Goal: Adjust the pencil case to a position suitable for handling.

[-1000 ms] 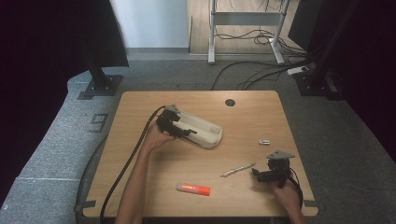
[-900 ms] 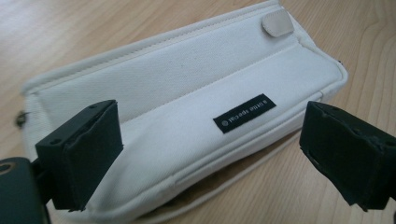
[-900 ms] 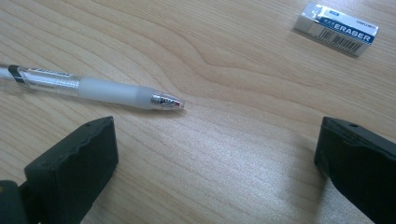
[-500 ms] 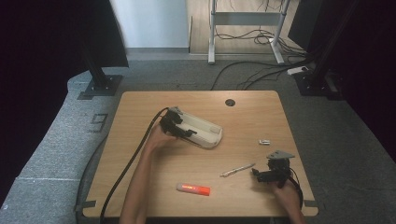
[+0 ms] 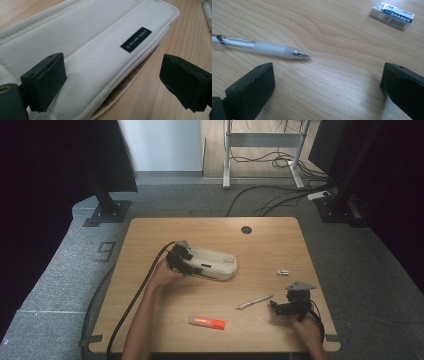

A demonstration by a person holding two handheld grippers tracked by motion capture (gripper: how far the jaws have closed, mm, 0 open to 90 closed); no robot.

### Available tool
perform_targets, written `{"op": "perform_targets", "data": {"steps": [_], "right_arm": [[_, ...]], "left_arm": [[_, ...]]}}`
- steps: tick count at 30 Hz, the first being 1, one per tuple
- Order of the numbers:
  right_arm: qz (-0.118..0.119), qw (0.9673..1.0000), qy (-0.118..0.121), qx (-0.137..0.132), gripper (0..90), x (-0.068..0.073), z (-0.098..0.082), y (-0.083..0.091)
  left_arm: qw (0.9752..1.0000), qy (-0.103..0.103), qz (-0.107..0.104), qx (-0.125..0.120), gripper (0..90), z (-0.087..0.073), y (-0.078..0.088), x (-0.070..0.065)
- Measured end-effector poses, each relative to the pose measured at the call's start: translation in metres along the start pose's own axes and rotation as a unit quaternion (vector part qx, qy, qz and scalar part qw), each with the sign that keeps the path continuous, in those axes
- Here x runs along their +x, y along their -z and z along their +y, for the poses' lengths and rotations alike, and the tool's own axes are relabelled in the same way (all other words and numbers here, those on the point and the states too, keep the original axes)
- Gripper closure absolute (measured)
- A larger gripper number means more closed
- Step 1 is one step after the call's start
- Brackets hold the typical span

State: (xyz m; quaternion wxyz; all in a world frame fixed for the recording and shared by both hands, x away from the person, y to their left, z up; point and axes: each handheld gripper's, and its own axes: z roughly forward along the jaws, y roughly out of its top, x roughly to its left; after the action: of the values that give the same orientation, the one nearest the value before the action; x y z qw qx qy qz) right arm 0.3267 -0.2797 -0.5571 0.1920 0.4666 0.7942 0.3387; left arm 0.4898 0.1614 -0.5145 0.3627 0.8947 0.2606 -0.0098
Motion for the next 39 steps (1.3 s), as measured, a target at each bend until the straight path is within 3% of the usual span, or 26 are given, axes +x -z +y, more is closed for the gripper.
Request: {"op": "perform_targets", "data": {"steps": [5, 16, 19, 22, 25, 32, 33, 36, 39], "right_arm": [[0.0, 1.0, 0.0, 0.0, 0.0, 0.0, 0.0, 0.0], [0.0, 1.0, 0.0, 0.0, 0.0, 0.0, 0.0, 0.0], [0.0, 1.0, 0.001, 0.0, 0.0, 0.0, 0.0, 0.0], [0.0, 1.0, 0.0, 0.0, 0.0, 0.0, 0.0, 0.0], [0.0, 1.0, 0.0, 0.0, 0.0, 0.0, 0.0, 0.0], [0.0, 1.0, 0.0, 0.0, 0.0, 0.0, 0.0, 0.0], [0.0, 1.0, 0.0, 0.0, 0.0, 0.0, 0.0, 0.0], [0.0, 1.0, 0.0, 0.0, 0.0, 0.0, 0.0, 0.0], [0.0, 1.0, 0.0, 0.0, 0.0, 0.0, 0.0, 0.0]], "left_arm": [[0.9999, -0.007, 0.003, 0.007, 6.8, -0.006, 0.004, -0.006], [0.999, -0.024, 0.015, 0.035, 10.5, -0.02, 0.016, -0.035], [0.9983, -0.033, 0.031, 0.038, 11.1, -0.022, 0.02, -0.037], [0.998, -0.031, 0.037, 0.04, 11.5, -0.023, 0.018, -0.034], [0.9987, -0.018, 0.031, 0.036, 11.7, -0.024, 0.016, -0.031], [0.9984, -0.016, 0.043, 0.034, 16.8, -0.032, 0.016, -0.044], [0.998, -0.013, 0.052, 0.033, 16.8, -0.034, 0.016, -0.048], [0.9961, -0.019, 0.08, 0.033, 26.9, -0.039, 0.016, -0.06], [0.9955, -0.018, 0.088, 0.029, 41.4, -0.041, 0.019, -0.063]]}}
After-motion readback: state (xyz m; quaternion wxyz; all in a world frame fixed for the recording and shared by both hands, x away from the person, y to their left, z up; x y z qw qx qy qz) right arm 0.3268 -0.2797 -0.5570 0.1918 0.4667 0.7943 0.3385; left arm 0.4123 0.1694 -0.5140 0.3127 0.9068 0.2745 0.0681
